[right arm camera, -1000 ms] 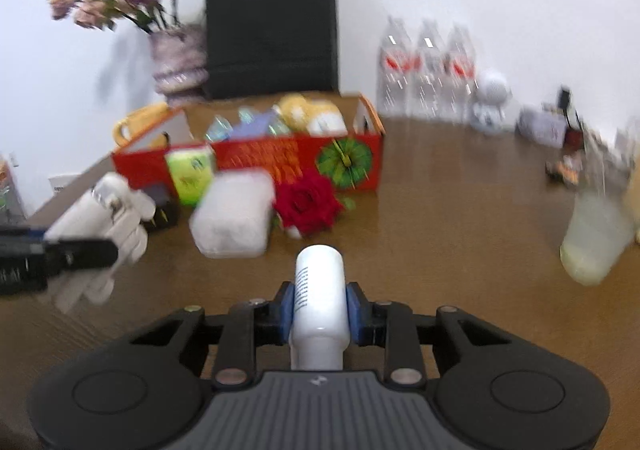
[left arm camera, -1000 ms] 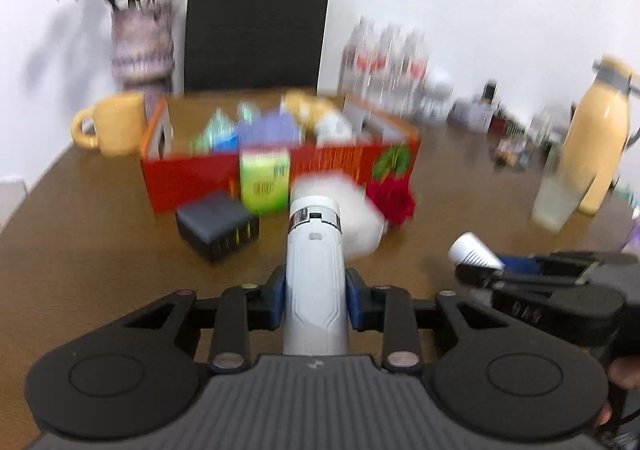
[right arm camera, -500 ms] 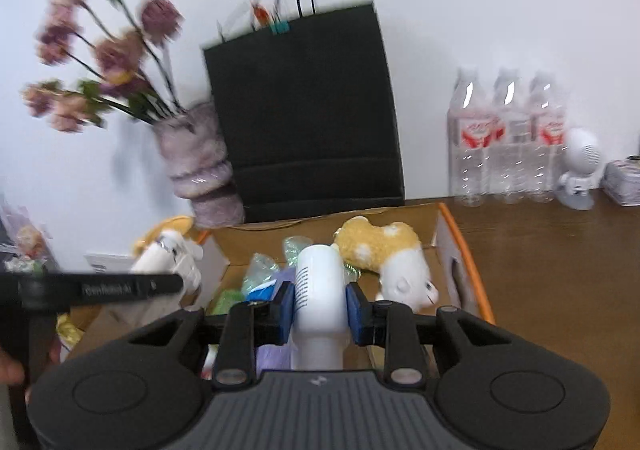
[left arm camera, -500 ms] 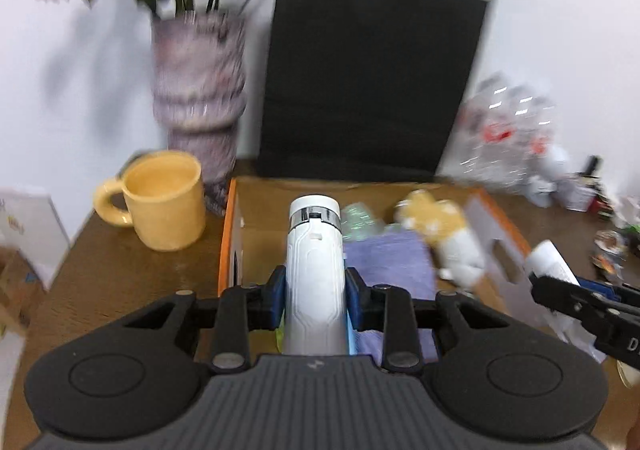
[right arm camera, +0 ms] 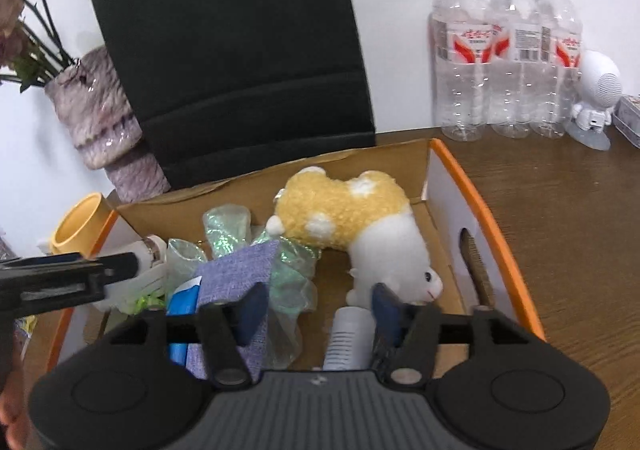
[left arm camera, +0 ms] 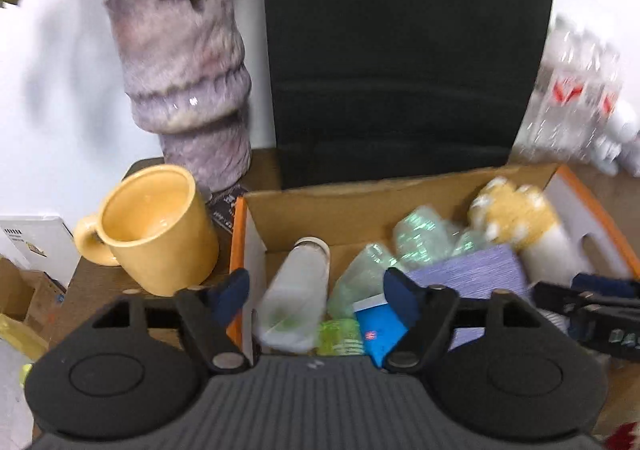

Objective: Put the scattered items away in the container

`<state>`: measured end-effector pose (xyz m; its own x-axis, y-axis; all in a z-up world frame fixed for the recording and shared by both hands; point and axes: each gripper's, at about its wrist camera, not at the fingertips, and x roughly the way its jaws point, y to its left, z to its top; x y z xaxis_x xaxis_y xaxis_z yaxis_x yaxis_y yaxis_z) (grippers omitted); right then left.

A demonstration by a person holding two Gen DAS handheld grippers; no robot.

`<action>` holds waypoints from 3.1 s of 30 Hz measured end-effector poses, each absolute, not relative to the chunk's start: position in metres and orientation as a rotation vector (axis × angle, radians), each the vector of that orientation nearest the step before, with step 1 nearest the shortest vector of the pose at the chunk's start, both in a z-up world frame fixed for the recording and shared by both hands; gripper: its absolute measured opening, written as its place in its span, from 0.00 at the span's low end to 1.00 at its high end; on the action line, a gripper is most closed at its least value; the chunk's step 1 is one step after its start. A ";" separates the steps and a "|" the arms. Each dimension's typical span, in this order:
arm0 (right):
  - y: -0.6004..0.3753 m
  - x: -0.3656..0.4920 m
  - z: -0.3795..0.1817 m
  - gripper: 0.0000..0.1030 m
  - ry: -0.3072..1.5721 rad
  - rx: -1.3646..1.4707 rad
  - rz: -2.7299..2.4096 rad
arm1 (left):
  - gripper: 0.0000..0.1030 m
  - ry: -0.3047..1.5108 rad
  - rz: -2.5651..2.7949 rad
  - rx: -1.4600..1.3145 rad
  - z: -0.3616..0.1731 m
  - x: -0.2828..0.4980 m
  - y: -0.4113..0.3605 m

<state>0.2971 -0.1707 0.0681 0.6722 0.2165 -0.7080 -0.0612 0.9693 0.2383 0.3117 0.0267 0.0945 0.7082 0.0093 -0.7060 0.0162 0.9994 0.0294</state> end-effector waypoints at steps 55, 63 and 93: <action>-0.195 -0.016 0.027 0.87 0.631 0.045 0.131 | 1.00 0.656 -0.122 0.026 0.022 -0.010 -0.007; -0.197 -0.010 0.018 0.87 0.659 0.073 0.134 | 1.00 0.668 -0.105 0.030 0.016 -0.009 -0.008; -0.189 -0.006 0.007 0.93 0.689 0.005 0.115 | 1.00 0.704 -0.106 0.063 0.002 -0.006 -0.013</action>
